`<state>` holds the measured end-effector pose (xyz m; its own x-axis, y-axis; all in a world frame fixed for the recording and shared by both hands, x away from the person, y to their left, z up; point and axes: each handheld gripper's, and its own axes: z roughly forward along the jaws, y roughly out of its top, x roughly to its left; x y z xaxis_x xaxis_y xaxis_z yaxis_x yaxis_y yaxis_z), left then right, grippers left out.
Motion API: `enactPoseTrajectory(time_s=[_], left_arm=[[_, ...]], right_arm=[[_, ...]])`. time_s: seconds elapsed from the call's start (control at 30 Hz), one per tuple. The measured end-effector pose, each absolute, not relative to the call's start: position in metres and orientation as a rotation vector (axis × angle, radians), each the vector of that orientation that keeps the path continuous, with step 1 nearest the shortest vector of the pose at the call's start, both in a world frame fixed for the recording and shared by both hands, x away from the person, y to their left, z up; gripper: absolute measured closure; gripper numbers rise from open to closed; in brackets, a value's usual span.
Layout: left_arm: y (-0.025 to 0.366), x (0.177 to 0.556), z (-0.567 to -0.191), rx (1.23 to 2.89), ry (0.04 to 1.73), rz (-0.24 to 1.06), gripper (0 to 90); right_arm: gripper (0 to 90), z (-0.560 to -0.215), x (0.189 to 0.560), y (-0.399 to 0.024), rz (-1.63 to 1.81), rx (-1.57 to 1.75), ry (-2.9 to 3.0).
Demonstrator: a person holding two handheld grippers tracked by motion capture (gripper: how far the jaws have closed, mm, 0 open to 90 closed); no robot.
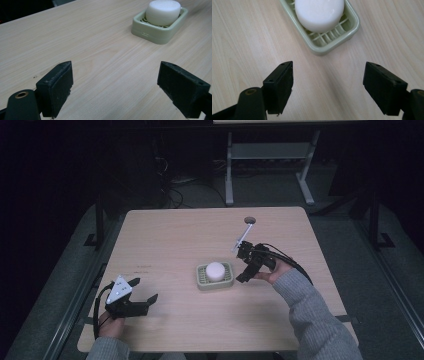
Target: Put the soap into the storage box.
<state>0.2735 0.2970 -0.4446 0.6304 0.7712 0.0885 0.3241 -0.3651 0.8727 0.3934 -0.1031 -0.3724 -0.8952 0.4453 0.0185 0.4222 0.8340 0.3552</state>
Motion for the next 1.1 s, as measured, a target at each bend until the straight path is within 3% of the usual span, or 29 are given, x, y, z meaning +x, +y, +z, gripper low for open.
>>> enactPoseTrajectory(time_s=[1.1], left_arm=[[0.297, 0.273, -0.445, 1.956, 0.865, 0.626, 12.8]], right_arm=[[24.1, -0.394, 0.374, -0.143, 0.529, 0.788, 2.952]])
